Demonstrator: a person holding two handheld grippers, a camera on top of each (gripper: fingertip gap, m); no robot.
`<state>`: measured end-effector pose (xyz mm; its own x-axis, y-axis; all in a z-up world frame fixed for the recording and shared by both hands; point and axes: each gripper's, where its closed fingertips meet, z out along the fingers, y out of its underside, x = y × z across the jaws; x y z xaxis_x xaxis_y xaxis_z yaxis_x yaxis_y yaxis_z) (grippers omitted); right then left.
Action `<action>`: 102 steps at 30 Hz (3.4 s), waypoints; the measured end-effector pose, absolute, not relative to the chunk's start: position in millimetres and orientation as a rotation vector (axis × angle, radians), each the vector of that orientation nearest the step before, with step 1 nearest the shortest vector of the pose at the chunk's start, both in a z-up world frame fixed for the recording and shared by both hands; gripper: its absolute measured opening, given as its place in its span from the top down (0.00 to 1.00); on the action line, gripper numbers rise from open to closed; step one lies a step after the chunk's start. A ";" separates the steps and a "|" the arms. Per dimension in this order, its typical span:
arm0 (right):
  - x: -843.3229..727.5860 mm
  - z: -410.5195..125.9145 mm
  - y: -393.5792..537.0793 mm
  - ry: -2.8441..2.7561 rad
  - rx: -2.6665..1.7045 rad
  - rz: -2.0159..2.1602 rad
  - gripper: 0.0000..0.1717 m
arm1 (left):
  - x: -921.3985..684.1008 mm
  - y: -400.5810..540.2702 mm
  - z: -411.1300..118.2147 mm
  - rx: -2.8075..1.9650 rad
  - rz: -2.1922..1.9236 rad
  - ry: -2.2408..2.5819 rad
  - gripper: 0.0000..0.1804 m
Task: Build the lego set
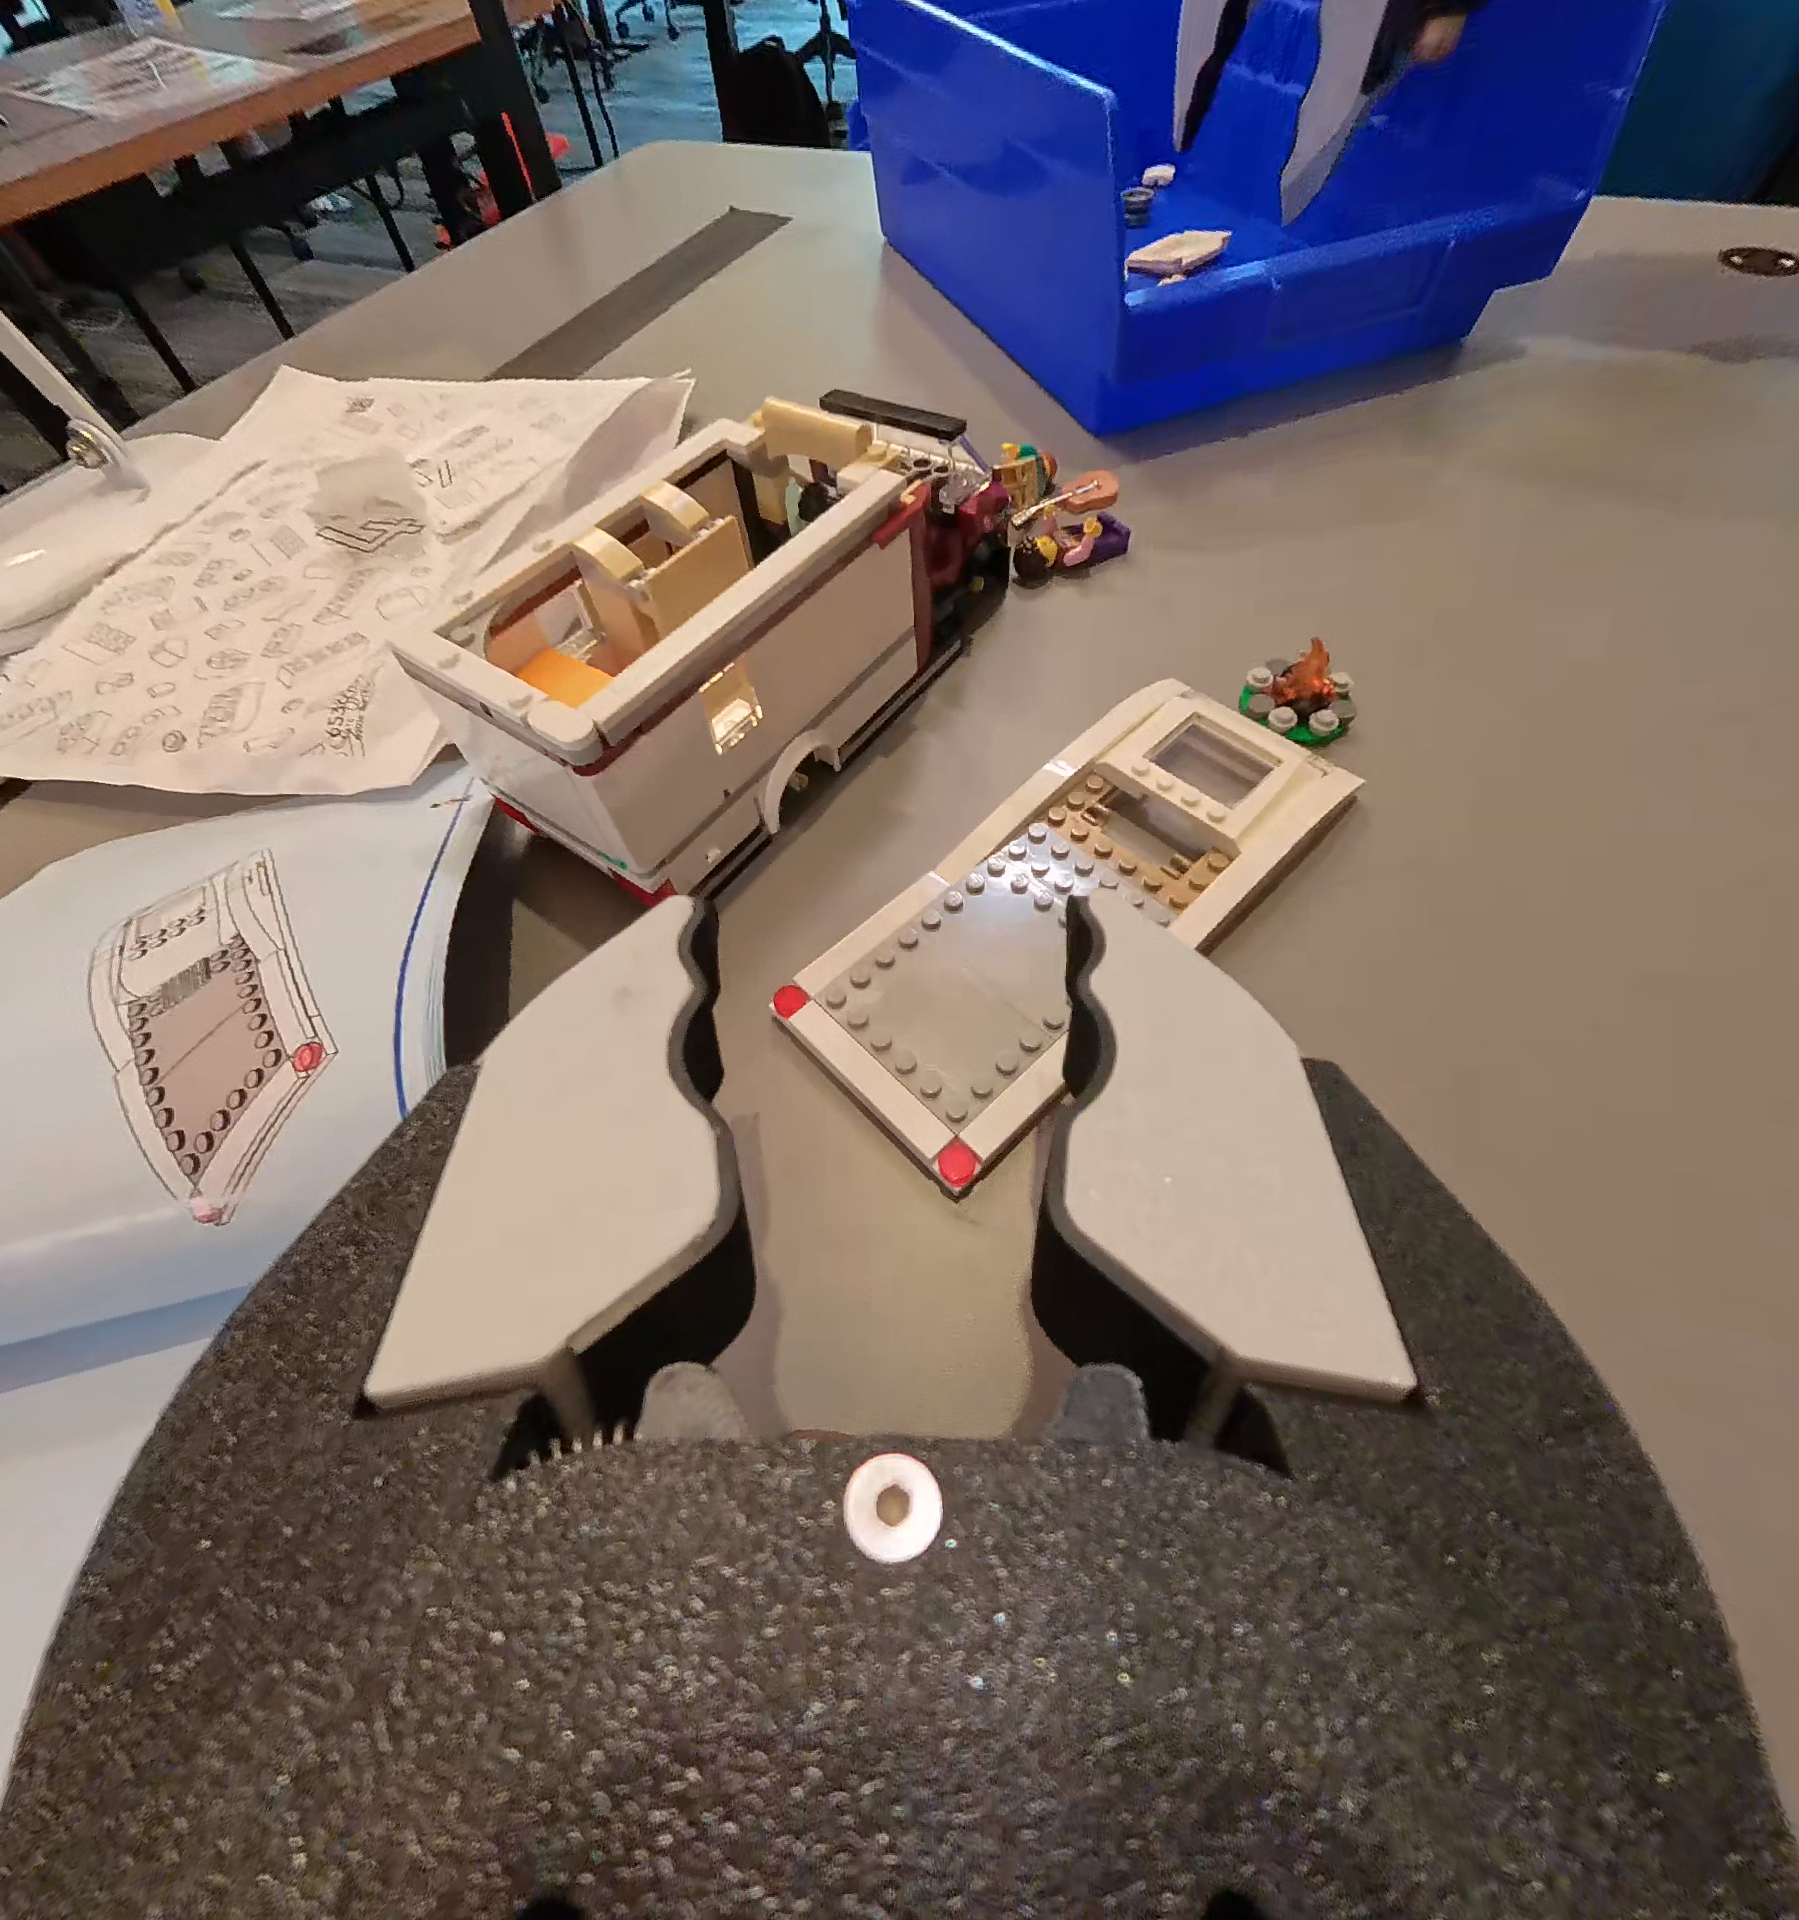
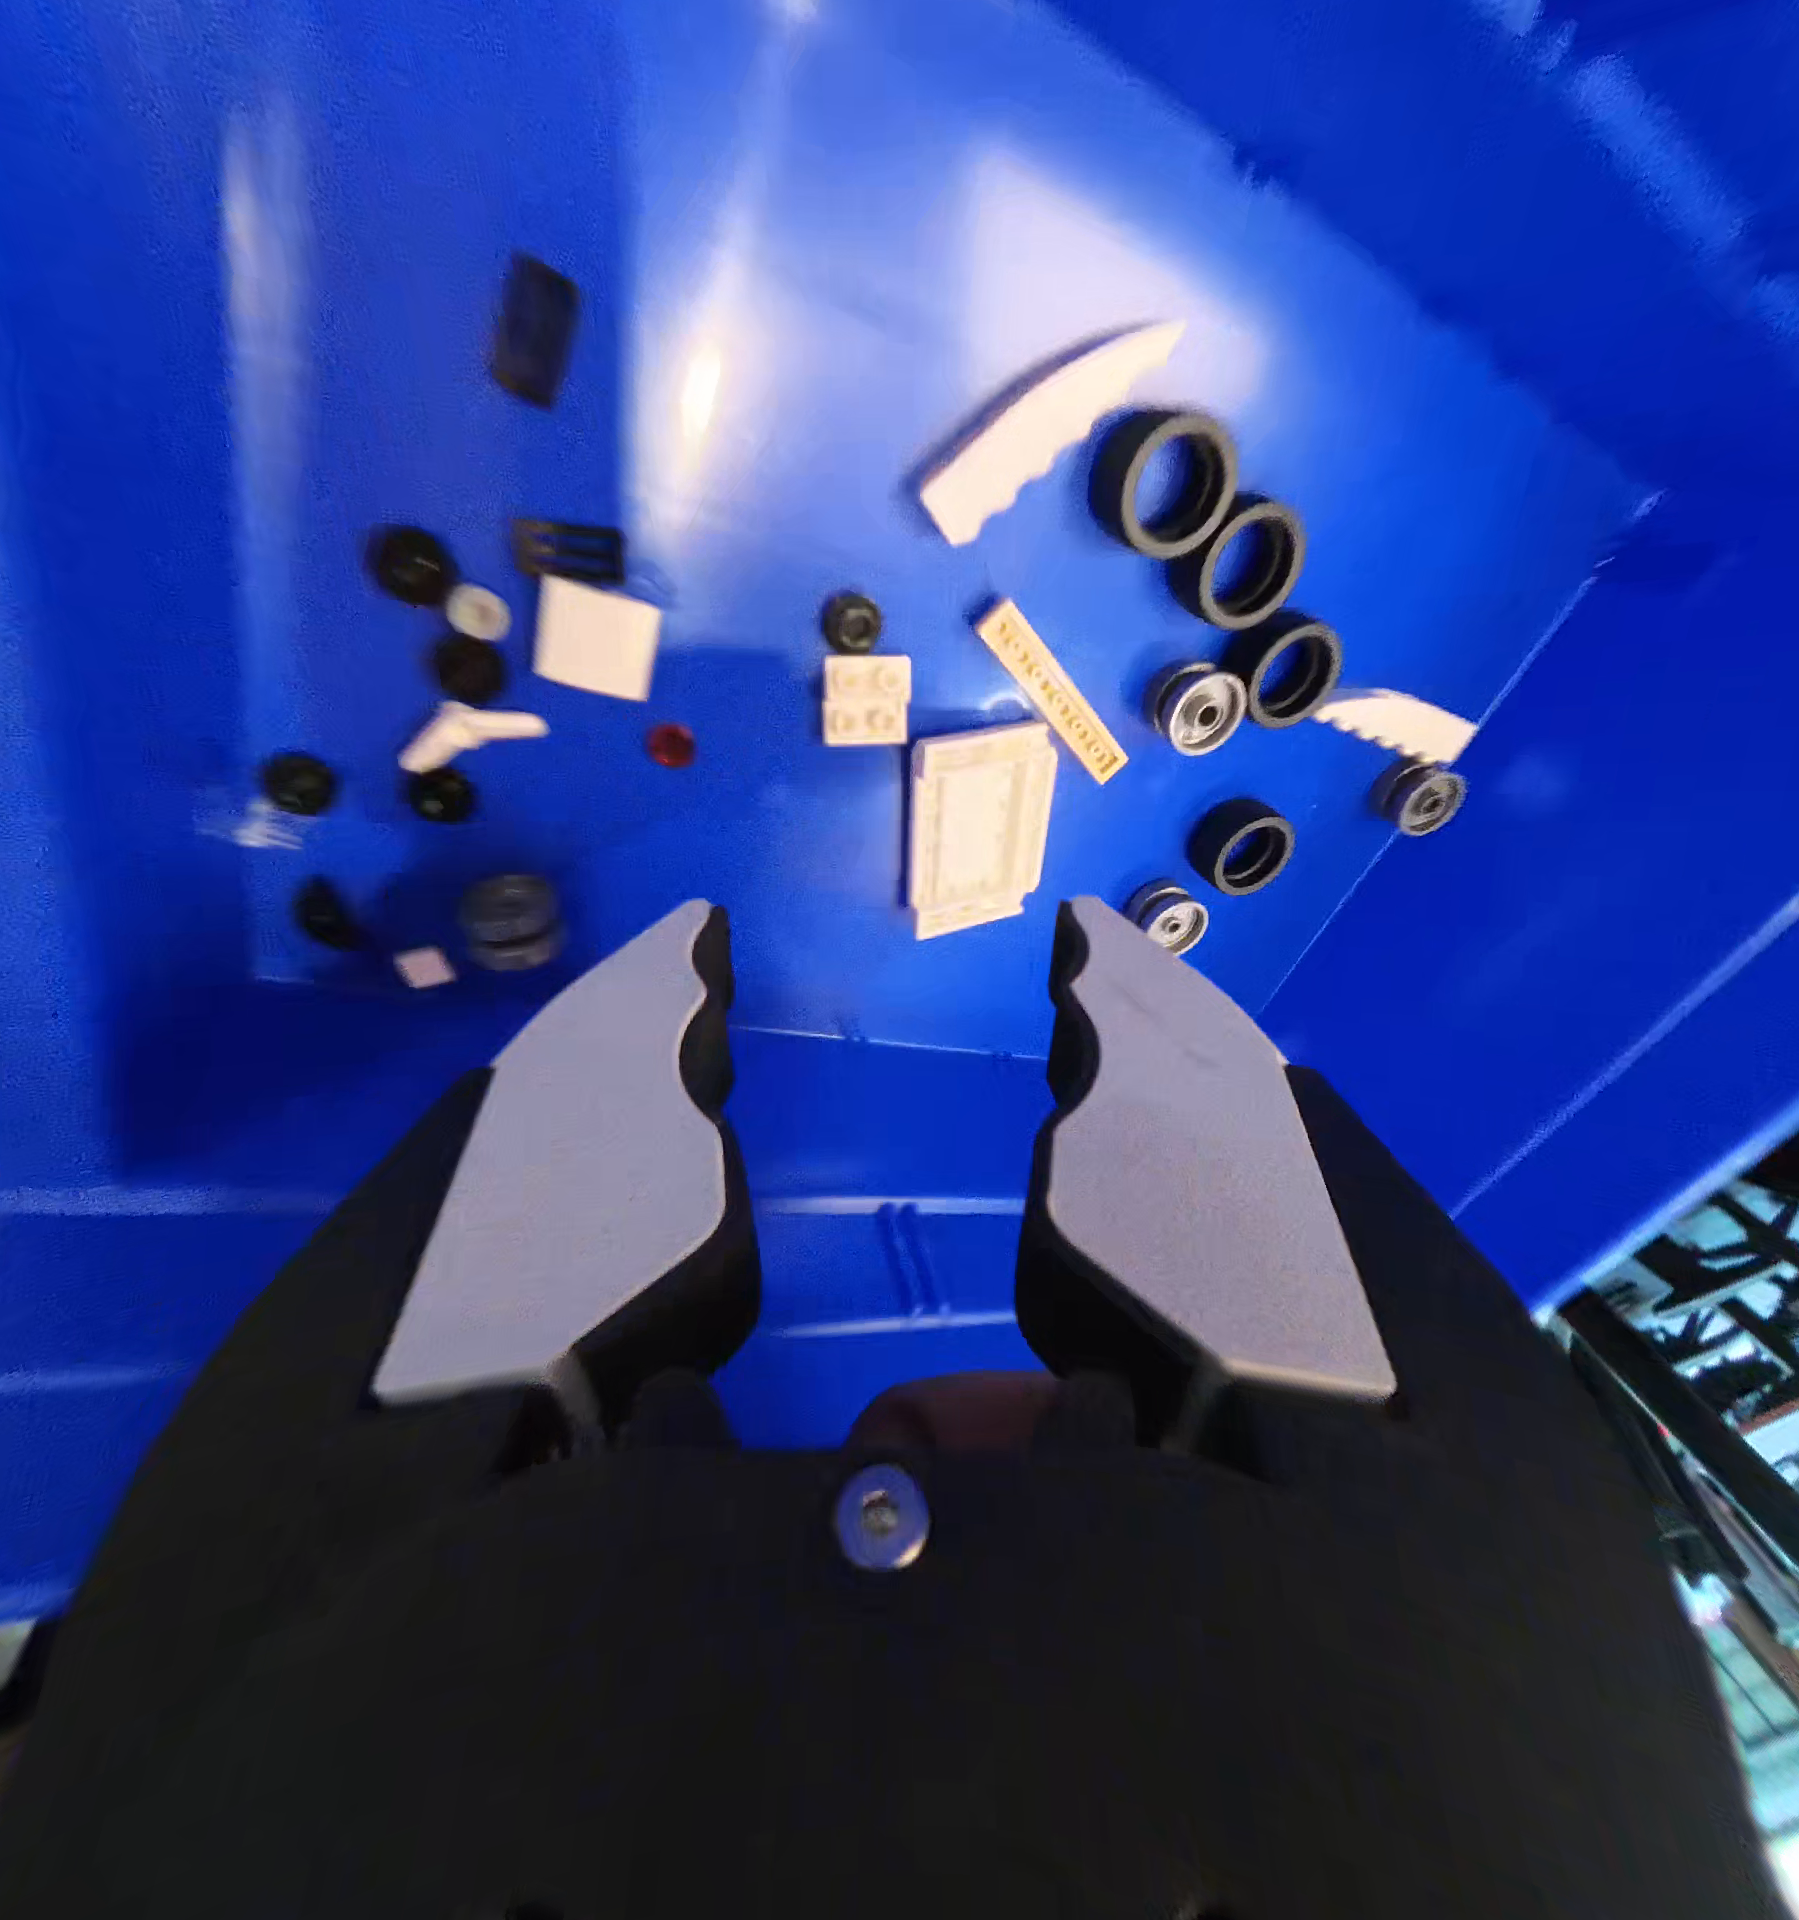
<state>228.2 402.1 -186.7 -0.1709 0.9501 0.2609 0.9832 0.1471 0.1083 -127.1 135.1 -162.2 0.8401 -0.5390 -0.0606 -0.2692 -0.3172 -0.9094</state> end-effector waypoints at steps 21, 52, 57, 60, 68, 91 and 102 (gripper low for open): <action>234.3 -190.2 399.7 -2.146 -2.282 -0.225 0.80 | -128.6 134.6 -153.0 -1.883 -0.321 0.583 0.65; -77.1 -137.4 91.6 -1.811 -1.789 1.573 0.80 | -72.3 127.2 -133.3 -1.398 0.174 0.967 0.63; -76.5 -138.3 86.1 -1.825 -1.760 1.618 0.80 | -71.1 123.7 -126.2 -1.346 0.194 0.965 0.69; -75.9 -138.2 86.5 -1.838 -1.724 1.599 0.80 | -70.3 123.9 -127.0 -1.356 0.196 0.977 0.69; -64.9 -148.1 118.9 -1.948 -1.481 1.115 0.66 | -73.9 132.4 -132.9 -1.457 0.168 0.956 0.69; -27.3 -221.6 153.2 -2.166 -1.631 0.677 0.57 | -58.5 142.2 -207.9 -2.158 -0.311 1.502 0.69; -27.8 -221.7 154.2 -2.167 -1.630 0.674 0.57 | -51.9 141.9 -207.9 -2.164 -0.356 1.428 0.67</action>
<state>-27.8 154.2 -221.7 -0.2799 0.9600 -0.0088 0.7959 0.2268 -0.5614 -51.9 141.9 -207.9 0.4101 -0.9098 -0.0636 -0.7737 -0.3102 -0.5524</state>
